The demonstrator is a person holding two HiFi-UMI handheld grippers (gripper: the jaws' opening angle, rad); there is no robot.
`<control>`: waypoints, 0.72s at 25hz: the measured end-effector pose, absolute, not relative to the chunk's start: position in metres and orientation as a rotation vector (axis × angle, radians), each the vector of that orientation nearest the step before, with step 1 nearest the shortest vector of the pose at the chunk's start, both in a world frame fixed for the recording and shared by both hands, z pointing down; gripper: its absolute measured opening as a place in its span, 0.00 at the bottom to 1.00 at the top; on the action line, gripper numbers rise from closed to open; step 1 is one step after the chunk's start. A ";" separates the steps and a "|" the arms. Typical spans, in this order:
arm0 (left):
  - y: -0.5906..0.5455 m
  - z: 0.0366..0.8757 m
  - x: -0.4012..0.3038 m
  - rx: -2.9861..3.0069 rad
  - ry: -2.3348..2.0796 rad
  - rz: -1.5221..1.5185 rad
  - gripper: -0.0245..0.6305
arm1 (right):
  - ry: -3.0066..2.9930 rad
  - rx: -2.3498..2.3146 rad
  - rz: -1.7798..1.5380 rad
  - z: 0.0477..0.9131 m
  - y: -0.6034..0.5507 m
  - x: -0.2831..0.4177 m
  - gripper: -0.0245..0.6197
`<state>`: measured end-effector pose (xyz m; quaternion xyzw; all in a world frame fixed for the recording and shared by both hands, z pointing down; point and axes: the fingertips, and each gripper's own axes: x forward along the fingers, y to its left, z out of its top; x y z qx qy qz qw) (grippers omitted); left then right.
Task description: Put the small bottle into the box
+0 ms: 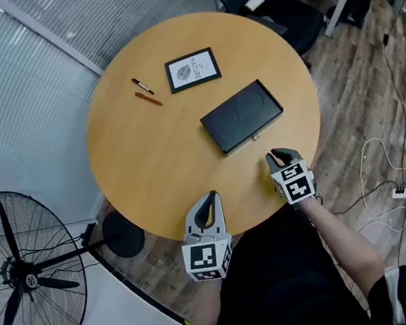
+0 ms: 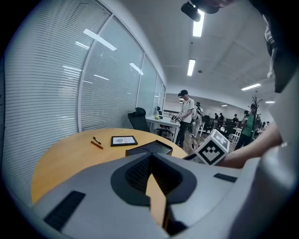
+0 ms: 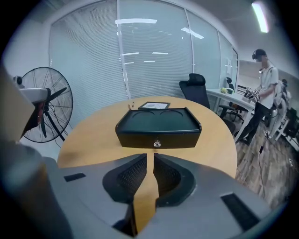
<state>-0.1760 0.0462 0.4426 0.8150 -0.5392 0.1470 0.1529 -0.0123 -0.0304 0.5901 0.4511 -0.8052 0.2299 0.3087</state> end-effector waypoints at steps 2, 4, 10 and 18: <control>0.049 0.443 -0.173 2.344 -1.530 0.419 0.04 | -2.144 1.204 0.596 0.579 -0.024 -0.012 0.12; 0.050 0.443 -0.169 2.348 -1.516 0.413 0.04 | -2.162 1.215 0.583 0.569 -0.019 -0.011 0.11; 0.045 0.435 -0.147 2.377 -1.483 0.406 0.04 | -2.224 1.242 0.558 0.539 -0.010 0.002 0.10; 0.036 0.405 -0.118 2.408 -1.500 0.369 0.04 | -2.329 1.273 0.508 0.484 -0.009 0.024 0.07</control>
